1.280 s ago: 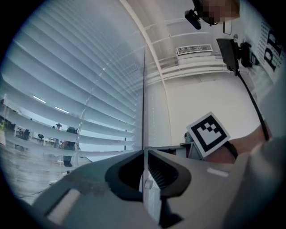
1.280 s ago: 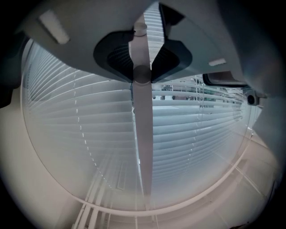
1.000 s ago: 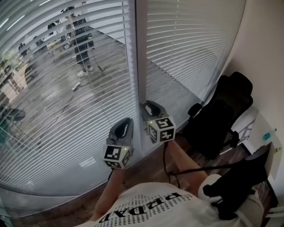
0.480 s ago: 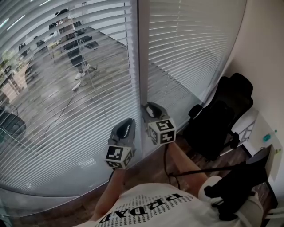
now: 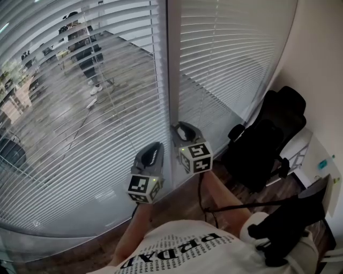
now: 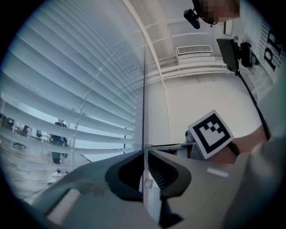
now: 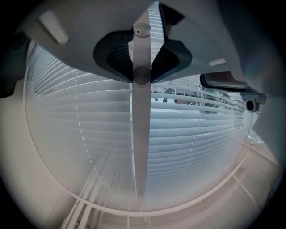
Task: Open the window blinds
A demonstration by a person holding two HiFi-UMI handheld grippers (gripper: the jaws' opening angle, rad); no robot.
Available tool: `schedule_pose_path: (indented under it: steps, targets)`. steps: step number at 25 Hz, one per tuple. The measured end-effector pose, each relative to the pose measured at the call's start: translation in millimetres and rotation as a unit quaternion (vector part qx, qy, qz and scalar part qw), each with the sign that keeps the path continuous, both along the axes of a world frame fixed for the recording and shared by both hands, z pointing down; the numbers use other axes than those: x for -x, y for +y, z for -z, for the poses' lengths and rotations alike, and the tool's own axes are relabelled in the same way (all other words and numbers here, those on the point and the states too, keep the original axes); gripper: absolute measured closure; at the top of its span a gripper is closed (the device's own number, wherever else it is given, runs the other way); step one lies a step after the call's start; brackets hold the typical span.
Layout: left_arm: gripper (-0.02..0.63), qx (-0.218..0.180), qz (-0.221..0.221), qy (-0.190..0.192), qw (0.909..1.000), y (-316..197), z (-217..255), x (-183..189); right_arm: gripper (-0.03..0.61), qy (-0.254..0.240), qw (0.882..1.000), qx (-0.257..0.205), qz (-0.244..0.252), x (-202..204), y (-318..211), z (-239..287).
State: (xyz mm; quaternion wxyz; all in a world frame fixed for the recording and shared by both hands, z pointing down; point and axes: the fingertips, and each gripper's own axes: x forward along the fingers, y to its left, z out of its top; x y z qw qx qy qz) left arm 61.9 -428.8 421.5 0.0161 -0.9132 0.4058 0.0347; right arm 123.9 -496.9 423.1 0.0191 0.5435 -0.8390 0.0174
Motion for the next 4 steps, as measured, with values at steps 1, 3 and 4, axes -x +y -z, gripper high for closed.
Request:
schedule_pose_path:
  steps: [1,3,4]
  targets:
    - [0.595,0.000,0.000,0.000,1.0000,-0.2,-0.3,0.2,0.446,0.002,1.000,0.000,0.000,0.3,-0.2,-0.1]
    - [0.595,0.001,-0.001,0.000,1.0000,-0.5,-1.0,0.6,0.446,0.006,1.000,0.000,0.000,0.9,-0.5,-0.7]
    - [0.595,0.001,-0.001,0.000,1.0000,-0.7,-1.4,0.7,0.445,0.007,1.000,0.000,0.001,1.2,-0.6,-1.0]
